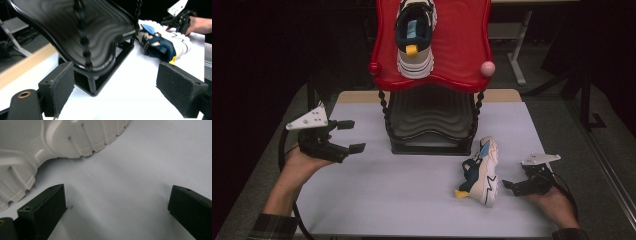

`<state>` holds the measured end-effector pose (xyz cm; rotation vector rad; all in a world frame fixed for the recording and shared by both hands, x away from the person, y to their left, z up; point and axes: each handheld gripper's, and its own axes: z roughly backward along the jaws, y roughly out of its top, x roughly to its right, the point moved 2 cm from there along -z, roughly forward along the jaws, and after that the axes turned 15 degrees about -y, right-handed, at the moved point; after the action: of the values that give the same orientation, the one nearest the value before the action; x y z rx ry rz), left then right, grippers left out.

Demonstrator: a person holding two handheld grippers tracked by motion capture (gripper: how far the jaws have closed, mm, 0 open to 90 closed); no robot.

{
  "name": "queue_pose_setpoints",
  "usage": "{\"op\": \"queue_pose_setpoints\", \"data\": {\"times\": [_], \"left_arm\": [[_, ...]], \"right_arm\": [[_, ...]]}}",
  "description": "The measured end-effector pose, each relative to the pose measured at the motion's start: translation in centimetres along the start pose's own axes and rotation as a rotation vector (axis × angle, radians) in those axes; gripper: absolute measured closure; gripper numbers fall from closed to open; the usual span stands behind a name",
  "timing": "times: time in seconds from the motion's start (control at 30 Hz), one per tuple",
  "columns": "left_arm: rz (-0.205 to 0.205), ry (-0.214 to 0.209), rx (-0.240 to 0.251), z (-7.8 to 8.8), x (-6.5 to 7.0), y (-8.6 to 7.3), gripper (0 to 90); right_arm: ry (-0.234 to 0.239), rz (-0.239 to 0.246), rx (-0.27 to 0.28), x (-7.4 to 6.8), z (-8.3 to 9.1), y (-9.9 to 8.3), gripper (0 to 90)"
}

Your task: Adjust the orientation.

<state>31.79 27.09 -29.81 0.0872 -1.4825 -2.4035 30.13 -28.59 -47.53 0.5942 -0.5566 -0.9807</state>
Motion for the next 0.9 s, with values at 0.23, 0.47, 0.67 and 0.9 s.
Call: {"op": "queue_pose_setpoints", "data": {"times": [0.23, 0.47, 0.67, 0.9], "left_arm": [[0.063, 0.005, -0.040, -2.9, 0.8, -5.3, 14.4], [0.098, 0.009, -0.073, -3.9, 1.1, -8.2, 14.4], [0.136, 0.048, -0.152, -5.1, 0.8, -11.5, 14.4], [0.180, 0.072, -0.218, -6.1, -0.2, -14.5, 14.4]], "right_arm": [[0.000, -0.001, -0.002, 0.0, 0.0, 0.0, 1.0], [0.006, 0.008, -0.021, 0.0, 0.3, 0.3, 7.7], [0.034, -0.005, -0.013, 0.0, 1.2, 1.0, 21.4], [0.079, -0.042, 0.061, 0.5, 2.9, 1.9, 45.5]]}}
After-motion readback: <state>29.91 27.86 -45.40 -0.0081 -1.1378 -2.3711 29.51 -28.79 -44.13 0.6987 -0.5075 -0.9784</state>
